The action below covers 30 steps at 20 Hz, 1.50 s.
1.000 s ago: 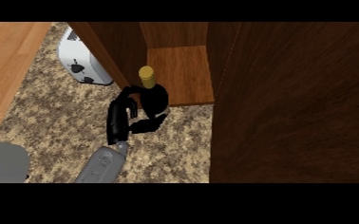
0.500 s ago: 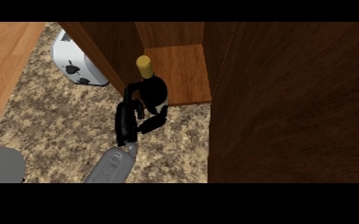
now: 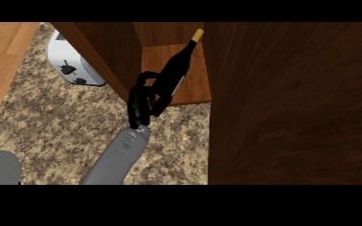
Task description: Pick up the wine, place it into the cabinet and close the cabinet
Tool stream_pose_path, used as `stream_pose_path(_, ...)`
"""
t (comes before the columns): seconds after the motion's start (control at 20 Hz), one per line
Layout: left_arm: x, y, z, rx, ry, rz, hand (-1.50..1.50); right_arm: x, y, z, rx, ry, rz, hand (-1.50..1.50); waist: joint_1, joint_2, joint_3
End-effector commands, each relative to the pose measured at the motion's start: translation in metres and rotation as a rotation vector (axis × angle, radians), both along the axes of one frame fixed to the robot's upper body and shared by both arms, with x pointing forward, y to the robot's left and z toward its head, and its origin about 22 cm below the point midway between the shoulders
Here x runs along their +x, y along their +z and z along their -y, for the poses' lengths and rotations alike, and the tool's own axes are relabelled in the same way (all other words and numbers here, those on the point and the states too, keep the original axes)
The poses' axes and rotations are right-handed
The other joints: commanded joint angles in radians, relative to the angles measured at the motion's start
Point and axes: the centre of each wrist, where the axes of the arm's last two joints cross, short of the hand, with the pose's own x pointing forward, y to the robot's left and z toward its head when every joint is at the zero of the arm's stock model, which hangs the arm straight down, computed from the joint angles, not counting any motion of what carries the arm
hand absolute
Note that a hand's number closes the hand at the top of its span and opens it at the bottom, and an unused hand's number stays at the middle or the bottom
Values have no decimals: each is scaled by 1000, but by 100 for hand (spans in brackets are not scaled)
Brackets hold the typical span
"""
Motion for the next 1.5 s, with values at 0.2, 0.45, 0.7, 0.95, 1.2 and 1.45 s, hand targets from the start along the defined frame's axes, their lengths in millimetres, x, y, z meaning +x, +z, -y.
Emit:
stream_pose_path(0.2,54,41,15,206,-93,72,150,-10,10,-2,58,47,10,-150,-22,11,-4)
stream_pose_path(0.45,56,40,25,278,-83,76,150,-10,8,1,53,44,5,-150,-28,11,-4)
stream_pose_path(0.7,58,52,42,245,-74,75,150,-6,6,3,59,42,20,-150,-23,12,-5)
stream_pose_path(0.95,62,51,46,286,-55,22,150,-3,4,7,57,43,31,-150,-27,14,-4)
stream_pose_path(1.2,83,63,45,358,4,-33,150,-8,7,13,53,70,19,-150,-29,19,-4)
stream_pose_path(1.45,91,67,42,410,50,11,-150,-7,4,11,40,68,30,-150,-39,22,-4)
